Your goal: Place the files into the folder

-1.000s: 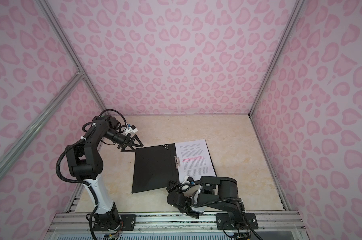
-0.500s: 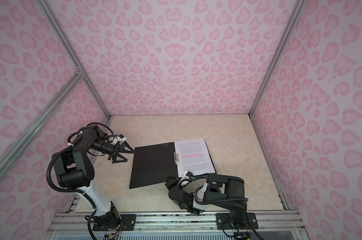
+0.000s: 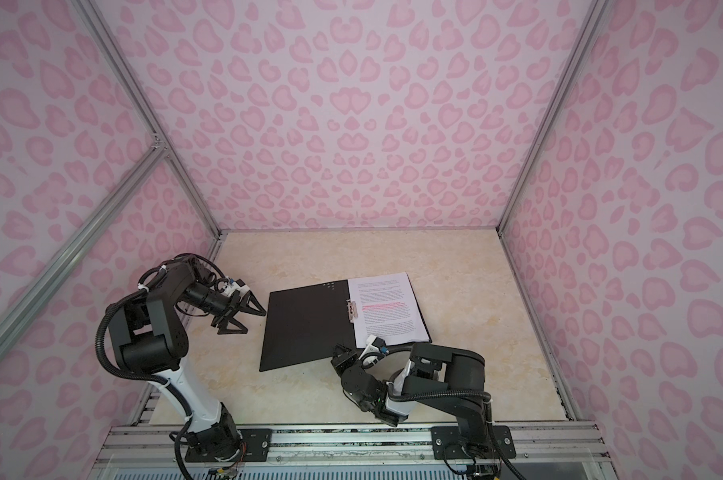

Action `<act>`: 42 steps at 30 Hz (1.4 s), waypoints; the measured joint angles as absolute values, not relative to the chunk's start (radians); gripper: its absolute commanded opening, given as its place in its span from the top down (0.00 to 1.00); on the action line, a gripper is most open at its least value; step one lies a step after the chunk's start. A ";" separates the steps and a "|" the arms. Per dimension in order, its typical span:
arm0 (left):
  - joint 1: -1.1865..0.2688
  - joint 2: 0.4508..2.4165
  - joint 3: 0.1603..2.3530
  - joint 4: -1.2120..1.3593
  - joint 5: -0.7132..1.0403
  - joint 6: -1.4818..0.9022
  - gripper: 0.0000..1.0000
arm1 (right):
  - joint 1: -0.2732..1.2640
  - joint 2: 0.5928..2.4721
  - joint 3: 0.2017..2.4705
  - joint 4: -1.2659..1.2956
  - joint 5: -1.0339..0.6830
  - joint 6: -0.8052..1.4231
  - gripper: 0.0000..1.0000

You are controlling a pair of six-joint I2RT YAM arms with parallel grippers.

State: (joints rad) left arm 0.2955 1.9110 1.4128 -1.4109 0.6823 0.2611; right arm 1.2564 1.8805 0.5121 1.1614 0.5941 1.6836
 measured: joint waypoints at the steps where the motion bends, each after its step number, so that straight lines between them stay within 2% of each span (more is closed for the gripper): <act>1: 0.297 1.920 1.412 -1.409 0.679 0.254 0.02 | 1.254 1.880 0.516 1.162 0.591 1.680 0.93; 13: 0.284 2.005 1.426 -1.386 0.664 0.216 0.01 | 1.241 1.874 0.525 1.187 0.581 1.656 0.92; 21: 0.207 2.017 1.436 -1.348 0.698 0.192 0.04 | 1.236 1.898 0.546 1.236 0.566 1.655 0.92; 24: 0.199 2.008 1.436 -1.323 0.711 0.173 0.08 | 1.235 1.898 0.546 1.241 0.564 1.655 0.92; 30: 0.200 1.988 1.437 -1.311 0.744 0.159 0.27 | 1.228 1.898 0.547 1.245 0.560 1.655 0.91; 33: 0.200 1.986 1.427 -1.311 0.770 0.159 0.33 | 1.224 1.912 0.558 1.253 0.555 1.656 0.90; 35: 0.199 1.984 1.425 -1.311 0.778 0.159 0.45 | 1.224 1.929 0.562 1.260 0.556 1.658 0.89; 37: 0.199 1.981 1.425 -1.311 0.782 0.159 0.51 | 1.224 1.946 0.565 1.272 0.555 1.664 0.87; 40: 0.199 1.975 1.425 -1.312 0.794 0.160 0.70 | 1.224 1.971 0.566 1.299 0.553 1.668 0.84; 42: 0.199 1.973 1.425 -1.314 0.804 0.160 0.78 | 1.227 1.980 0.567 1.304 0.550 1.678 0.79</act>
State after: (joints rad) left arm 0.1989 1.9728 1.4246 -1.3136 0.8036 0.1596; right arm 1.2270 1.9804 0.5667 1.3045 0.5499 1.6775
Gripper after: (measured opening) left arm 0.270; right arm 0.169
